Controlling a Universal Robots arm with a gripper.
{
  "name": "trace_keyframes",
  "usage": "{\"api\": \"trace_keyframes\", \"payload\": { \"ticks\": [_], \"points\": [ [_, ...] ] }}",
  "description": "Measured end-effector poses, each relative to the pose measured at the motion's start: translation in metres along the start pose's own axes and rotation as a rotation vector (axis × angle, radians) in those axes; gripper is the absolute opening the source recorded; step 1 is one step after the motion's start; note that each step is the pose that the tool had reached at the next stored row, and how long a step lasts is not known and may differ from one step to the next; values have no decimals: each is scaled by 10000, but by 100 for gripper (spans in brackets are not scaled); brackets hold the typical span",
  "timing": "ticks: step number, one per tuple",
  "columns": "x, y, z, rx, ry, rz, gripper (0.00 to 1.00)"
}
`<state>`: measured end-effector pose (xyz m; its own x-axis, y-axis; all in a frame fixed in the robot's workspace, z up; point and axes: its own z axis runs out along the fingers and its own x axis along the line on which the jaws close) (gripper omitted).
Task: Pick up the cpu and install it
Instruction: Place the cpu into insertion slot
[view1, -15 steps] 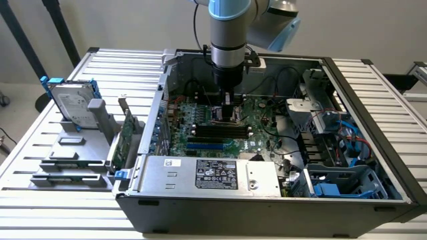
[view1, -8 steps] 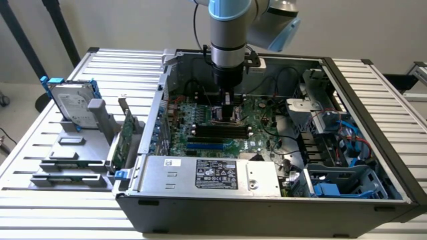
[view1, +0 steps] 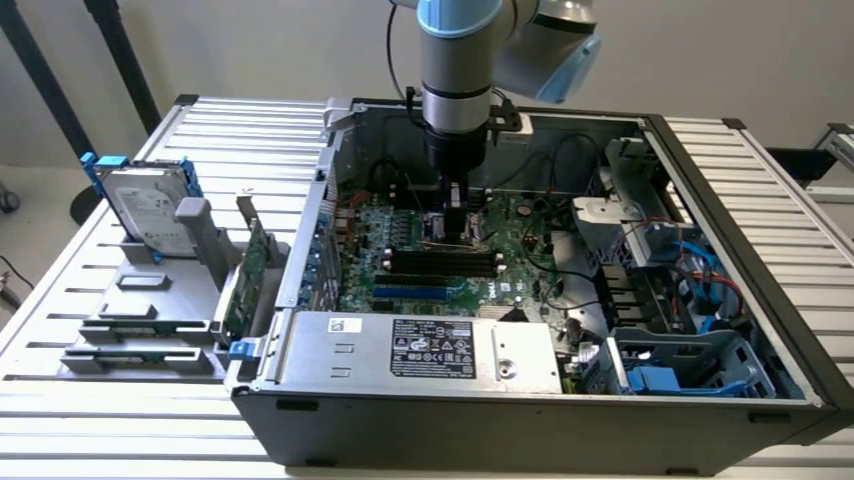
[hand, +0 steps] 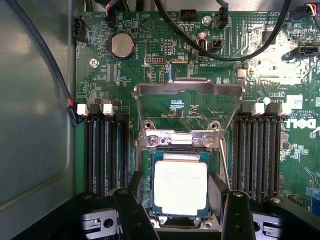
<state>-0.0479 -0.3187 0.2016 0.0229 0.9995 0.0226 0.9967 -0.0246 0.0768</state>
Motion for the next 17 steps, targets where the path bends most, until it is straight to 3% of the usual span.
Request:
{"api": "trace_keyframes", "payload": {
  "ticks": [11, 13, 17],
  "points": [
    [-7, 0, -2, 1, -18, -3, 62],
    [-6, 0, -2, 0, -45, -4, 62],
    [-7, 0, -2, -2, -155, -13, 62]
  ]
}}
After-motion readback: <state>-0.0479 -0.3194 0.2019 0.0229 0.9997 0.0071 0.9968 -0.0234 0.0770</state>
